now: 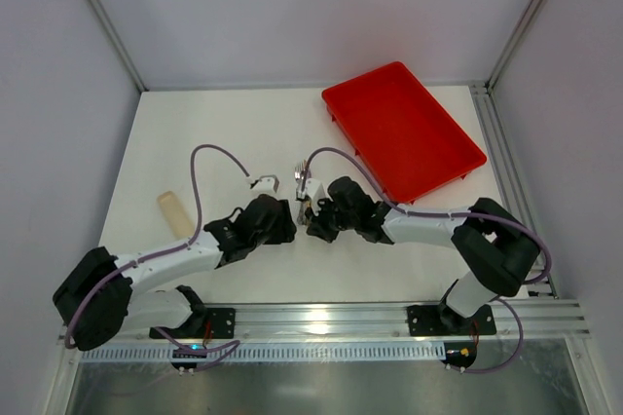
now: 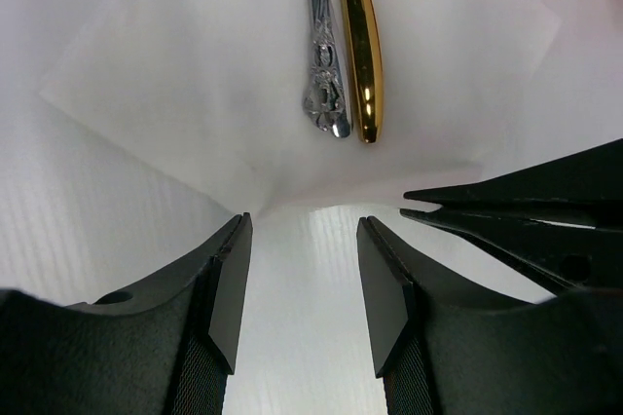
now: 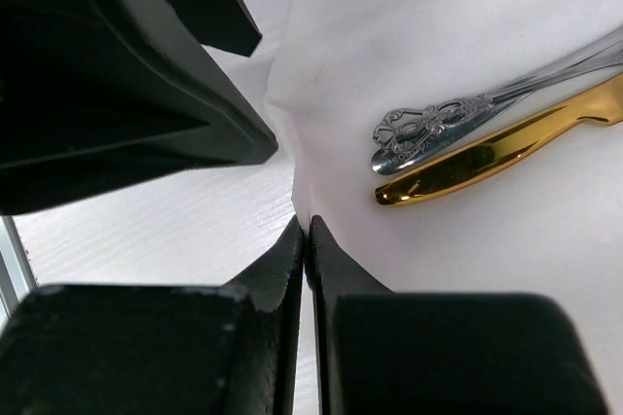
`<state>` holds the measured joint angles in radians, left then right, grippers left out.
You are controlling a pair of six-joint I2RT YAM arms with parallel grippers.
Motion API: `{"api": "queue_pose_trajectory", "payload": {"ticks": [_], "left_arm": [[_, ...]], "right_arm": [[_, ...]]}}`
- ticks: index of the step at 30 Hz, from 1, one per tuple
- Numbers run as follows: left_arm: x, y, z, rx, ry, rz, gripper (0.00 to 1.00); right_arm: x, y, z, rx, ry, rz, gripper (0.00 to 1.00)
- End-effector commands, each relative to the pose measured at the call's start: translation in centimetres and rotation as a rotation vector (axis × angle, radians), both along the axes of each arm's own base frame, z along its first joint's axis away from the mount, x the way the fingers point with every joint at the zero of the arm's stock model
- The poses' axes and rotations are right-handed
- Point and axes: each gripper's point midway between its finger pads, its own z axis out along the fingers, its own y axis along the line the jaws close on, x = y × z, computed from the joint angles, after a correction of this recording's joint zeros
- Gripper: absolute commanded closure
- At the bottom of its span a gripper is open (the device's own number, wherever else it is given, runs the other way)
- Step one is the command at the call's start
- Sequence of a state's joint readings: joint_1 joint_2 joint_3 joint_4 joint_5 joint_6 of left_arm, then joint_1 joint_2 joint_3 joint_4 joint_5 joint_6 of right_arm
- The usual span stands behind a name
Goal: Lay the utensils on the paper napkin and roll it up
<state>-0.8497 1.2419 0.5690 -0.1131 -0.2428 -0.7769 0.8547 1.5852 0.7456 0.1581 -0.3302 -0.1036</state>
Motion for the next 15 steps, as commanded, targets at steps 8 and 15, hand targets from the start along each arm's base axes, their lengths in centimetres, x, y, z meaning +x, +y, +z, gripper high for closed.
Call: {"api": "queue_pose_trajectory", "payload": {"ticks": [8, 15], "left_arm": [[-0.2, 1.1, 1.7, -0.081, -0.024, 0.052, 0.5], [-0.6, -0.6, 1.7, -0.131, 0.0, -0.013, 0.53]], "right_arm": [[2.9, 2.5, 2.2, 0.045, -0.055, -0.063, 0.96], [3.3, 1.7, 1.3, 0.054, -0.019, -0.134, 0.96]]}}
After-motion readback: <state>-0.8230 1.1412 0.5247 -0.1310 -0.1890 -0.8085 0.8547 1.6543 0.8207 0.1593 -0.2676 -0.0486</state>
